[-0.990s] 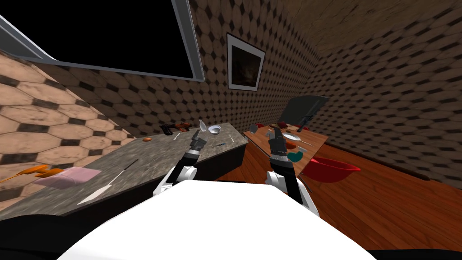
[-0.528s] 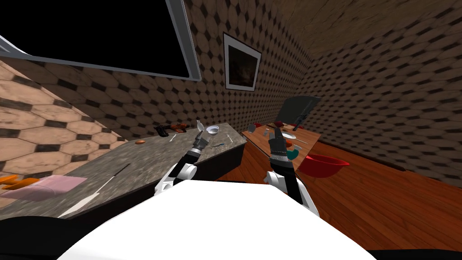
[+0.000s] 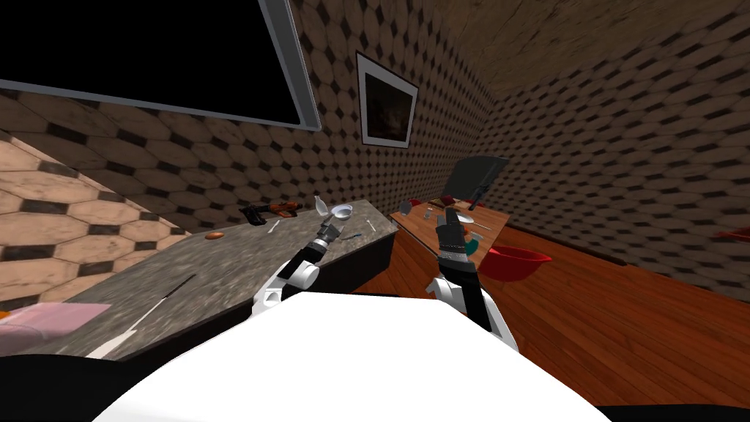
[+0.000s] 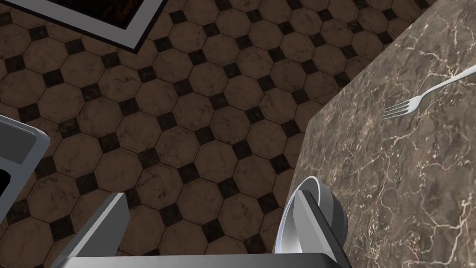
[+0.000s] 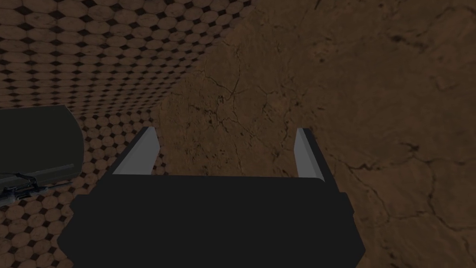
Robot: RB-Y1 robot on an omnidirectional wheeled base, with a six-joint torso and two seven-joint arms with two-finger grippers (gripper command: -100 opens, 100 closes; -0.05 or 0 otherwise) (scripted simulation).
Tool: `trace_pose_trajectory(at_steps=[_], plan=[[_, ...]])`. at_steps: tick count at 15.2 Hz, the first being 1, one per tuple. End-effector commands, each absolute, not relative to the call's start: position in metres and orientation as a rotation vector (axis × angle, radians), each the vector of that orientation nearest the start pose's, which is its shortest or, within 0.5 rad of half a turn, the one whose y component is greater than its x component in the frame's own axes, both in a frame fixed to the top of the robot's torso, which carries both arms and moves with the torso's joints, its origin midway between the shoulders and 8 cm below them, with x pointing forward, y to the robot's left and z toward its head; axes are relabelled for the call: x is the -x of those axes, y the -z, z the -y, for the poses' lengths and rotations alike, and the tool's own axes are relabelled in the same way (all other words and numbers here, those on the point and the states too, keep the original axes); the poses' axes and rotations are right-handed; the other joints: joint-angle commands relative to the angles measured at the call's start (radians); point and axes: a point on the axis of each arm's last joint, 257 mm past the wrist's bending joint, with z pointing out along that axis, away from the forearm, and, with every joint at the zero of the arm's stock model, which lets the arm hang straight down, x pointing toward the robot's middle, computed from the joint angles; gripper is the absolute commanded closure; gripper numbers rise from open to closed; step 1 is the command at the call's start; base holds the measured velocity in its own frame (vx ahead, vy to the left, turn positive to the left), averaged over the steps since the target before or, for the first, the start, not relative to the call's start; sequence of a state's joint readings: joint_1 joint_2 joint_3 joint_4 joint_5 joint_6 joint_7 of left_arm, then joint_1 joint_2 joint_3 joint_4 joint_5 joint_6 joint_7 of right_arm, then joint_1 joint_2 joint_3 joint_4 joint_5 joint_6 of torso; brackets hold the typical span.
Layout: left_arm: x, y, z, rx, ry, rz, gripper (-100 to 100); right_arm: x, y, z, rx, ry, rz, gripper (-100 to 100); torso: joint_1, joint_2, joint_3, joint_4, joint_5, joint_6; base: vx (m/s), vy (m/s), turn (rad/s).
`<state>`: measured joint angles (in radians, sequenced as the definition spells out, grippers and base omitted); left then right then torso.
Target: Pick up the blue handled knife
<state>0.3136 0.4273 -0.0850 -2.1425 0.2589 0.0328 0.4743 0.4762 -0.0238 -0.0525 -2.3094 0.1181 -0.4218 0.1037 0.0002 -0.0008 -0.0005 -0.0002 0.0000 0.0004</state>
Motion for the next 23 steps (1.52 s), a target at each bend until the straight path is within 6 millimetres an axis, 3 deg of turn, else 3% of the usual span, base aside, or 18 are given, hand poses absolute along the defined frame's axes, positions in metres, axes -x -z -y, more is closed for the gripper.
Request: trace_pose_trajectory(at_steps=[1, 12, 23], plan=[[-0.454, 0.117, -0.244, 1.306, 1.678, -1.111, -100, -0.353, -0.03, 0.281, -0.543, -1.074, -0.732, 0, 0.0, 0.0, 0.0, 0.0, 0.0, 0.0, 0.008, 0.003, -0.103], [-0.472, 0.169, -0.248, 1.593, 1.63, -1.218, -100, -0.353, -0.03, 0.281, -0.543, -1.074, -0.732, 0, 0.0, 0.0, 0.0, 0.0, 0.0, 0.0, 0.007, 0.003, -0.08], [-0.475, 0.217, -0.258, 1.85, 1.503, -1.29, -100, -0.353, -0.03, 0.281, -0.543, -1.074, -0.732, 0, 0.0, 0.0, 0.0, 0.0, 0.0, 0.0, 0.007, 0.003, -0.08]])
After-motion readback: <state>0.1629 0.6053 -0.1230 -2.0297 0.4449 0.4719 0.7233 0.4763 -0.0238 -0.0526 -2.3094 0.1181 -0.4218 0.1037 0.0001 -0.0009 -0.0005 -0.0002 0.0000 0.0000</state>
